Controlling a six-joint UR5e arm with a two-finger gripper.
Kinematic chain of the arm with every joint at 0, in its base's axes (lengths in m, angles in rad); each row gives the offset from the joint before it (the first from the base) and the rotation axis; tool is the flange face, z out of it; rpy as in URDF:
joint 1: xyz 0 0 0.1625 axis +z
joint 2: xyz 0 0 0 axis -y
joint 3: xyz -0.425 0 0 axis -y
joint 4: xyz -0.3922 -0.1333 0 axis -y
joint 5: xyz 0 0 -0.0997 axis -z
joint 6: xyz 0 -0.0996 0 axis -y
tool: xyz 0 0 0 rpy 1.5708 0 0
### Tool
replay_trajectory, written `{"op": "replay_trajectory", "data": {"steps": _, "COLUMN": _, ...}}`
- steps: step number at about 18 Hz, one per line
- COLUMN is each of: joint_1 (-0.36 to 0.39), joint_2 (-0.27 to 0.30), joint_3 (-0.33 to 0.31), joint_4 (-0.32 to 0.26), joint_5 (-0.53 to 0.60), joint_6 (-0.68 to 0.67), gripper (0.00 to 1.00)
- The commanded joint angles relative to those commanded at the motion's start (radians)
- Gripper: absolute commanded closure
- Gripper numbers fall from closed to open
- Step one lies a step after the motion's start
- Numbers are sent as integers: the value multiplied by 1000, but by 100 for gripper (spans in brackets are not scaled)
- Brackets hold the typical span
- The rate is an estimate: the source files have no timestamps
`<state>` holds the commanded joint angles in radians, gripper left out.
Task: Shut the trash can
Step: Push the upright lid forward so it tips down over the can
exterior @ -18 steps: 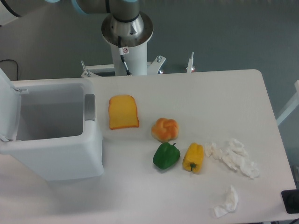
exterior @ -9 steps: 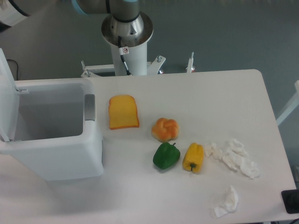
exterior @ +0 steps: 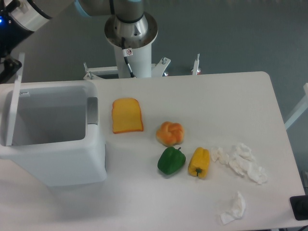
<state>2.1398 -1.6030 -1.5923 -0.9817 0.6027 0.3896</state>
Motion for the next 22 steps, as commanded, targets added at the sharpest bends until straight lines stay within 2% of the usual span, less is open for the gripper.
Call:
{"op": "replay_trajectory", "data": {"steps": 5, "joint_1": 15, "joint_2": 6, "joint_3": -26, "joint_4": -3, "joint_5": 44, "joint_6": 70, "gripper": 0}}
{"op": "replay_trajectory", "data": {"steps": 8, "joint_1": 32, "joint_2": 5, "joint_3": -28, "joint_4": -5, "joint_5": 52, "joint_6": 77, "gripper": 0}}
{"op": "replay_trajectory", "data": {"steps": 11, "joint_1": 40, "joint_2": 5, "joint_3": -58, "joint_4": -5, "joint_5": 57, "joint_6": 75, "gripper": 0}}
{"op": "replay_trajectory", "data": {"steps": 15, "joint_1": 66, "joint_2": 3, "joint_3": -72, "joint_4": -12, "joint_5": 51, "joint_6": 61, "gripper": 0}}
{"op": "replay_trajectory", "data": {"steps": 22, "joint_1": 121, "joint_2": 0, "joint_3": -89, "joint_4": -14, "joint_5": 42, "joint_6": -38, "gripper": 0}}
